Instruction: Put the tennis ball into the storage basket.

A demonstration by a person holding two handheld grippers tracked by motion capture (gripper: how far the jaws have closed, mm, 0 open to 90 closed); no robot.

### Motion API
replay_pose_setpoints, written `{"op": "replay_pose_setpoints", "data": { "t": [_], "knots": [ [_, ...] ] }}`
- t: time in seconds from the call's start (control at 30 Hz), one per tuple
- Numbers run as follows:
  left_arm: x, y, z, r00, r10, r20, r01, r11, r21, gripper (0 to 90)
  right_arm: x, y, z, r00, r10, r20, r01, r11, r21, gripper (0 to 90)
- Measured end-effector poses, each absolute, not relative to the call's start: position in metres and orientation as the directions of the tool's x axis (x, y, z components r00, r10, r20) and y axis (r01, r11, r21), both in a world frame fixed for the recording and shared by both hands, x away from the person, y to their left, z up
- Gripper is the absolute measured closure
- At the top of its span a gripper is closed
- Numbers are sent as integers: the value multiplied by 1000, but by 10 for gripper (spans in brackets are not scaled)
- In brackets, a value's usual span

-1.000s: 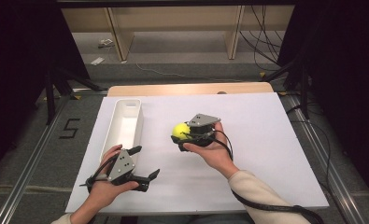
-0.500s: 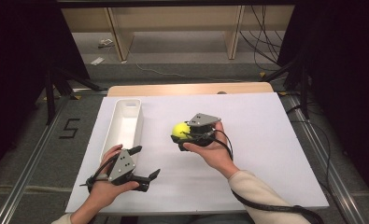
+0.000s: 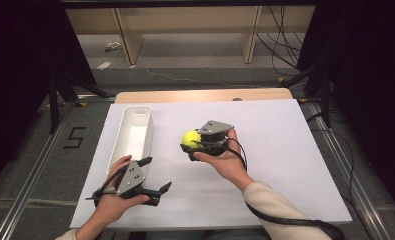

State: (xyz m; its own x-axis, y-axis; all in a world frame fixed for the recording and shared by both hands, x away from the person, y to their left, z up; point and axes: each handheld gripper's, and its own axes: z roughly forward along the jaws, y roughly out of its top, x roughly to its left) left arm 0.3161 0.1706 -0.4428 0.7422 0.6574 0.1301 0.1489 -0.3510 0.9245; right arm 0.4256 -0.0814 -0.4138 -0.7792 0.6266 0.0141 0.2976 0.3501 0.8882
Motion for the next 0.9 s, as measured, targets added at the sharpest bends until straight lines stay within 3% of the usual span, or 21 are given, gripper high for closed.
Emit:
{"op": "replay_pose_setpoints", "data": {
  "t": [0.9],
  "knots": [
    [315,171,-443,746,653,135,144,-356,923,42,427,-65,-412,-791,611,12,285,352,891,267]
  ]
}}
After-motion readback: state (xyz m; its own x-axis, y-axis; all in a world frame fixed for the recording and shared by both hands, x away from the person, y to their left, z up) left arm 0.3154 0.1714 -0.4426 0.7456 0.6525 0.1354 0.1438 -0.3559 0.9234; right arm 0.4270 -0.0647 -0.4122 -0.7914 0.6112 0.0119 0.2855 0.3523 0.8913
